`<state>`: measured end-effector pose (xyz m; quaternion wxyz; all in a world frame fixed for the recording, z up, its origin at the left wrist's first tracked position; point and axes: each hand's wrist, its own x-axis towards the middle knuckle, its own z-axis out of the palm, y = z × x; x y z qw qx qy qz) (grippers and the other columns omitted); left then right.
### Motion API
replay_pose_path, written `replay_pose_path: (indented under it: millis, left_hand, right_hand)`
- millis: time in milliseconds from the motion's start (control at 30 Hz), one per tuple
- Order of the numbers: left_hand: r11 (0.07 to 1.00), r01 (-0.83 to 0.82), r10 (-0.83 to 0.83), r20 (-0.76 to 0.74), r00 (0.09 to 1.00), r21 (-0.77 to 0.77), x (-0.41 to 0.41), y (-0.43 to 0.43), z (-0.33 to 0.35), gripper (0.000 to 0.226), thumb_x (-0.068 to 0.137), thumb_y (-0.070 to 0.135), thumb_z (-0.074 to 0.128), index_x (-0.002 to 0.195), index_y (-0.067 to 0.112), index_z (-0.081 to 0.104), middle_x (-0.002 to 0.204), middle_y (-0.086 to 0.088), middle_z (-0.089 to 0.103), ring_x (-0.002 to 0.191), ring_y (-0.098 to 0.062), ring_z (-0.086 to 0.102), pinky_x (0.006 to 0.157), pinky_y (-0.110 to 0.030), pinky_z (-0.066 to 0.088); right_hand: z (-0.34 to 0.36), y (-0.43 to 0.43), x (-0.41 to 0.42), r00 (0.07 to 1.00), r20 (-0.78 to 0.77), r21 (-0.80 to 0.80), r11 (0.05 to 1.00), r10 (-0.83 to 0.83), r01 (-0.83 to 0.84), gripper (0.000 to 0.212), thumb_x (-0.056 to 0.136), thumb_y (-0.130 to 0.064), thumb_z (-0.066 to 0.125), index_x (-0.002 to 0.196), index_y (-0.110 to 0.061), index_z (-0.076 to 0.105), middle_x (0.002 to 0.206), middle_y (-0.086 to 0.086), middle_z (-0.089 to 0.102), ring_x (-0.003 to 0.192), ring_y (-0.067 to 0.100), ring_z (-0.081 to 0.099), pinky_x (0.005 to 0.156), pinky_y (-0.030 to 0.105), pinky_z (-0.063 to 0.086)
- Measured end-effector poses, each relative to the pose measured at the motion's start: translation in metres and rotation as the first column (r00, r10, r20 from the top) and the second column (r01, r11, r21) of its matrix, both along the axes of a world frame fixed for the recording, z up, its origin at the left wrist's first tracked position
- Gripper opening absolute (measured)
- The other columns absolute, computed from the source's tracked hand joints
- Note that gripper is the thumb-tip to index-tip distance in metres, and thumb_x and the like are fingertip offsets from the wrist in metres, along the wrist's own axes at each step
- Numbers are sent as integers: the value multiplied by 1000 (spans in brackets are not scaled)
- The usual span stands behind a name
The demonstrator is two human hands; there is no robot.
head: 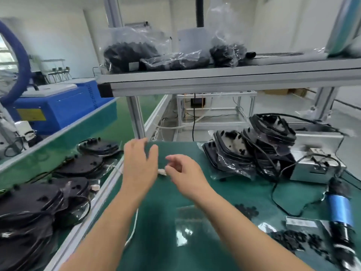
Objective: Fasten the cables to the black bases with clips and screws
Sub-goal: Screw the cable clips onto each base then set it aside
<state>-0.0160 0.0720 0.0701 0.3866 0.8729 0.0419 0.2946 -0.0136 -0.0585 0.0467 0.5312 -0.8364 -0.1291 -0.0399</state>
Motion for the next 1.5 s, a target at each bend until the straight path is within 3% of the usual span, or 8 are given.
replay_pose_path:
  millis: [267, 367, 500, 733, 900, 967, 1333, 1500]
  left_hand:
    - [783, 329, -468, -152, 871, -529, 61, -169, 7, 7, 85, 22, 54, 81, 19, 59, 87, -4, 66, 92, -26, 65, 92, -48, 52]
    - [779, 321, -510, -246, 824, -539, 84, -216, 14, 15, 90, 23, 51, 78, 14, 55, 76, -5, 57, 79, -25, 55, 79, -33, 49]
    - [804, 269, -497, -353, 792, -530, 109, -254, 23, 24, 93, 32, 52, 97, 10, 44, 79, -6, 54, 72, -23, 52, 65, -30, 41]
    - [791, 275, -536, -401, 743, -546, 144, -288, 31, 75, 81, 50, 71, 133, 0, 47, 122, -13, 62, 106, -30, 62, 92, -41, 54]
    - [816, 251, -524, -482, 702, -521, 152, -291, 26, 22, 81, 23, 76, 90, 6, 66, 92, -13, 72, 83, -18, 67, 60, -25, 55]
    - [793, 231, -530, -452, 718, -563, 152, -287, 23, 13, 81, 17, 73, 80, 8, 65, 84, -7, 70, 69, -9, 62, 44, -18, 45]
    - [364, 336, -699, -16, 715, -869, 82, -256, 37, 49, 83, -15, 48, 117, 17, 60, 106, -15, 66, 85, -27, 66, 71, -46, 59]
    - [239, 372, -709, 100, 698, -897, 25, -227, 42, 46, 86, -18, 44, 116, 12, 59, 112, -20, 65, 96, -34, 65, 84, -60, 54]
  right_hand:
    - [30, -150, 26, 867, 387, -238, 875, -313, 422, 26, 91, -6, 54, 113, -10, 66, 112, 13, 59, 109, 29, 52, 97, 39, 39]
    - [32, -204, 40, 776, 420, -275, 748, -471, 603, 36, 90, -10, 57, 126, -6, 62, 129, 15, 55, 124, 34, 45, 109, 42, 32]
    - [31, -257, 62, 721, 268, -364, 626, -638, 690, 50, 97, -28, 51, 142, -7, 45, 146, 18, 42, 136, 37, 35, 115, 47, 30]
    - [29, -283, 87, 771, -43, -207, 761, -635, 615, 48, 100, -29, 46, 139, -2, 49, 145, 23, 44, 131, 37, 45, 106, 41, 38]
    - [23, -274, 86, 770, -57, -23, 772, -635, 635, 27, 93, -22, 54, 108, -11, 73, 117, 10, 69, 103, 28, 63, 89, 38, 52]
    - [22, -268, 79, 765, 3, -2, 765, -644, 644, 22, 92, -20, 56, 102, -10, 74, 116, 9, 70, 103, 27, 63, 89, 37, 51]
    - [22, -230, 17, 707, 260, 237, 753, -658, 613, 24, 93, -14, 61, 116, -21, 66, 140, 1, 41, 128, 22, 44, 109, 43, 39]
    - [44, -227, -7, 792, 73, 532, 695, -607, 484, 41, 87, -30, 66, 127, -31, 55, 133, -4, 50, 123, 15, 51, 109, 44, 43]
